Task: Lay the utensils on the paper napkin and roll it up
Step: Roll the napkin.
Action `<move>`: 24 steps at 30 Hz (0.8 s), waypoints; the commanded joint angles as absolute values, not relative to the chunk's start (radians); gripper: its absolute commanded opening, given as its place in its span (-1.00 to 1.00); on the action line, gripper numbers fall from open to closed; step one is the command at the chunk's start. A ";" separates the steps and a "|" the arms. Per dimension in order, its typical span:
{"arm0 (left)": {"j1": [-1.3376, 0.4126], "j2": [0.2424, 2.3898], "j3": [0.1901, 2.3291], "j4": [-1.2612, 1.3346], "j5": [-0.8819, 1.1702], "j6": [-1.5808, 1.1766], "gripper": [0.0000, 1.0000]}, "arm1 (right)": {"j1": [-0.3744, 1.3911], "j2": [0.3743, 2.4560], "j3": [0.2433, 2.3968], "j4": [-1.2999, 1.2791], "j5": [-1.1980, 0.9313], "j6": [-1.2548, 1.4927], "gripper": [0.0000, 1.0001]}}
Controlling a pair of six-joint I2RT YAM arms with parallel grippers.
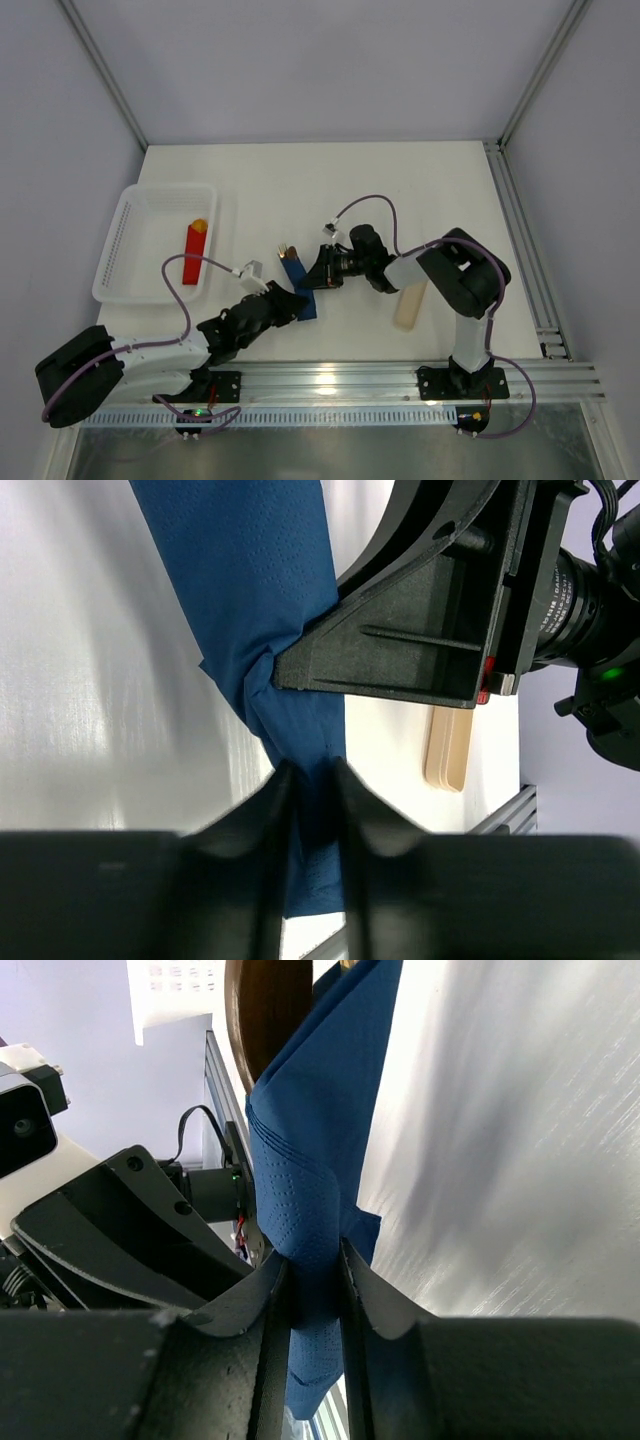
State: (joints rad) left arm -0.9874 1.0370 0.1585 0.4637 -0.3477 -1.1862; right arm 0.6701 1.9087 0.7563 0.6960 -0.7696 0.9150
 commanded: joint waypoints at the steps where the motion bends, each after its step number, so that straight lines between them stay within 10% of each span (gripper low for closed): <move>1: -0.999 1.035 0.158 0.506 -0.348 -1.149 -0.44 | 0.673 1.852 0.752 0.788 -0.776 0.907 -0.93; 7: -0.999 1.006 0.141 0.491 -0.360 -1.143 0.03 | 0.673 1.833 0.739 0.796 -0.779 0.908 -0.93; 24: -0.999 0.907 0.118 0.462 -0.385 -1.086 0.31 | 0.673 1.755 0.670 0.818 -0.833 0.913 -0.93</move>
